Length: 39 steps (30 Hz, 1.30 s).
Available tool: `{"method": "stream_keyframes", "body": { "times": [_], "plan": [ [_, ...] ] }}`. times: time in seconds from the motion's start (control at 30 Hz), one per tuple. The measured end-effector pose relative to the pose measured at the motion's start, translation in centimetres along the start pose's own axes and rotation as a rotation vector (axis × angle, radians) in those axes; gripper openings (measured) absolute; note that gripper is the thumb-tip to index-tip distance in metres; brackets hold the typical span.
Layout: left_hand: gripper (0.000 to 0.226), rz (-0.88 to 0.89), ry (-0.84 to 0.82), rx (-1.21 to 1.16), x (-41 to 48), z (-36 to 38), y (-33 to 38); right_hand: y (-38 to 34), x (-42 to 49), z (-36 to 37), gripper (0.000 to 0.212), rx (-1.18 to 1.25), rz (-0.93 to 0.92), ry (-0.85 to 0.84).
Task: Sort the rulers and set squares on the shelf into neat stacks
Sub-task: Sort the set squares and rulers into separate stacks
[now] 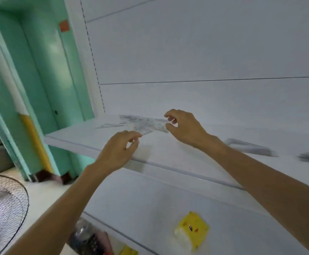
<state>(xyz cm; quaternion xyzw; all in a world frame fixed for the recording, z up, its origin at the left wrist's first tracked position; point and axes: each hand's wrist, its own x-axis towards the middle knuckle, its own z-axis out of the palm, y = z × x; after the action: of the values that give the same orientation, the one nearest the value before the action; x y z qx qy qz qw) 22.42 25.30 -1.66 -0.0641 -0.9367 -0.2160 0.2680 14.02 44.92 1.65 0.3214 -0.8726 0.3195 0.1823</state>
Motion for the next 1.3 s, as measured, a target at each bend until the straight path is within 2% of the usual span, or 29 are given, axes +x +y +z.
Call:
{"method": "stream_keyframes", "body": {
  "times": [0.23,0.37,0.57,0.87,1.0,1.17,1.23,1.3],
  "plan": [
    [0.029,-0.030,-0.032,-0.052,2.2,-2.3,-9.4,-1.1,5.5,6.6,0.032,-0.017,0.131,-0.104],
    [0.026,-0.024,-0.070,-0.134,3.2,-3.0,-14.5,-1.5,8.7,8.5,0.031,-0.078,0.200,-0.088],
    [0.027,0.020,-0.129,-0.070,5.6,-4.4,-20.6,-2.0,12.0,11.0,0.030,-0.229,0.224,-0.072],
    [0.030,0.019,-0.141,-0.053,10.4,-1.4,-24.0,-0.6,14.0,13.1,0.028,-0.200,0.336,-0.113],
    [0.029,-0.014,-0.132,-0.067,12.1,-0.5,-25.1,0.6,15.2,14.4,0.038,-0.179,0.368,-0.181],
    [0.028,-0.087,-0.121,-0.044,14.8,0.0,-27.4,1.1,17.8,15.8,0.031,-0.194,0.362,-0.208],
    [0.034,-0.117,-0.122,-0.009,15.8,0.6,-28.3,1.1,18.5,16.6,0.032,-0.214,0.348,-0.240],
    [0.052,-0.173,-0.195,0.084,16.7,1.3,-28.9,1.3,19.2,17.3,0.041,-0.246,0.352,-0.267]
  ]
}}
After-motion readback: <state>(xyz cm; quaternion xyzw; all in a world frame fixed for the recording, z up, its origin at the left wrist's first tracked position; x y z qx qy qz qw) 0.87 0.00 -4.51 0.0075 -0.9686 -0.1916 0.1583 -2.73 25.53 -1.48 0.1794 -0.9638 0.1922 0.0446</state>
